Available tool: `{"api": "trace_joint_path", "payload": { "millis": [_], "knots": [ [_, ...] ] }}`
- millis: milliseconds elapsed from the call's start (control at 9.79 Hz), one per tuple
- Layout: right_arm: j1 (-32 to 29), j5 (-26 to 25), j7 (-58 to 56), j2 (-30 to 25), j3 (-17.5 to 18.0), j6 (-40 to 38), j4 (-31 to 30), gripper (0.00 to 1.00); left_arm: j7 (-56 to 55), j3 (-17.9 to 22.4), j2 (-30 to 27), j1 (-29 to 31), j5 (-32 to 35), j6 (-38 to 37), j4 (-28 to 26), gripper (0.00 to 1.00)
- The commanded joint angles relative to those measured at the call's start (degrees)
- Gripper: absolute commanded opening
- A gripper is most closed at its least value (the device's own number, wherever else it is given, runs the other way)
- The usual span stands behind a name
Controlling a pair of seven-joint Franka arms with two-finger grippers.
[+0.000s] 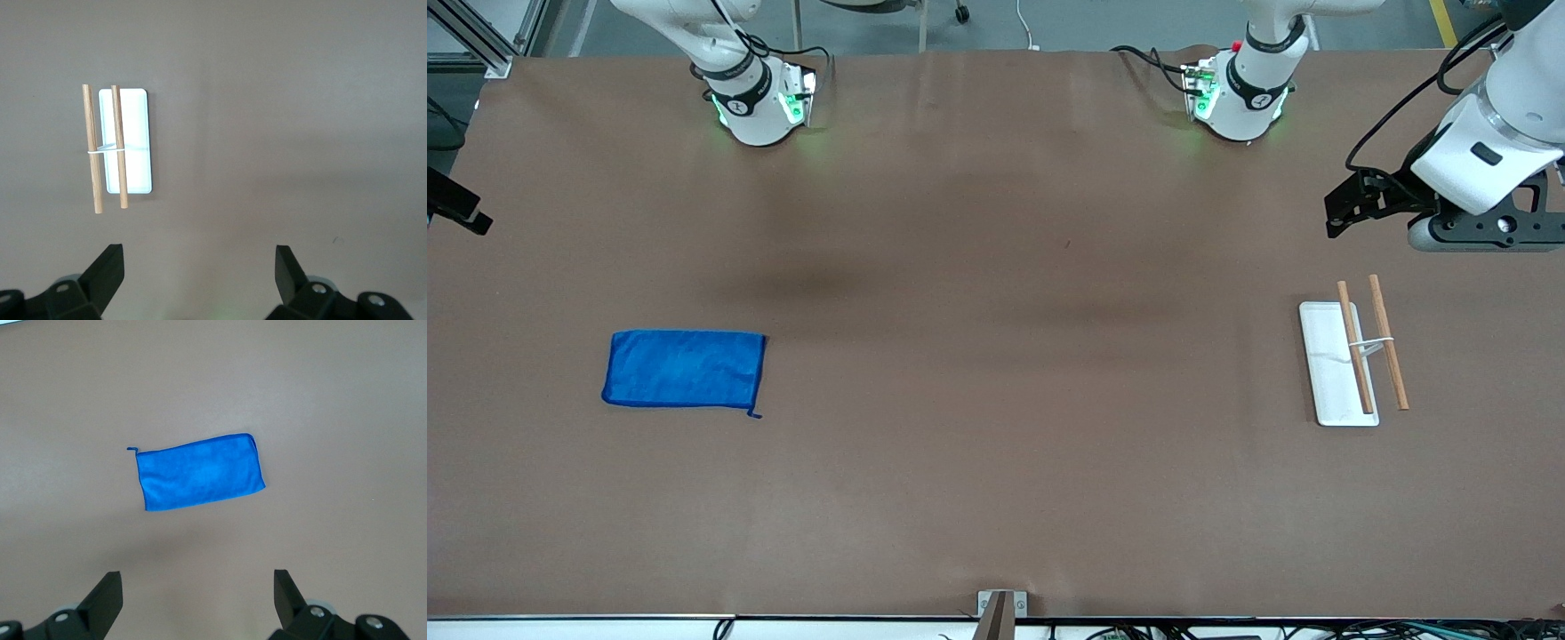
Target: Right arm passes towel to left arm to hang
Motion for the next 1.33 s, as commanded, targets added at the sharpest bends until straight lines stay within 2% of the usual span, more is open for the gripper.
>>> {"api": "trace_joint_path", "payload": {
  "millis": [0,613,817,1022,1226],
  "knots": [
    [0.0,-0.4,0.7,0.3,-0.1,-0.8,1.2,1.00,-0.8,0.1,1.2,-0.4,0.0,0.1,-0.5,1.00],
    [-0.3,-0.3,0.1,0.8,-0.2,-0.8,1.0,1.00,-0.8,0.1,1.2,-0.4,0.1,0.1,-0.5,1.00],
    [-0.4,-0.3,-4.1,1.3,-0.2,-0.8,0.4,1.00,-0.8,0.1,1.2,-0.4,0.1,0.1,-0.5,1.00],
    [-0.4,-0.3,-5.2,3.8,-0.2,1.1,-3.3,1.00,-0.8,0.1,1.2,-0.4,0.1,0.1,-0.5,1.00],
    [-0.4,-0.4,-7.2,7.1,-0.3,12.0,-11.5,1.00,-0.8,0.0,1.3,-0.5,0.2,0.1,-0.5,1.00]
  ]
}}
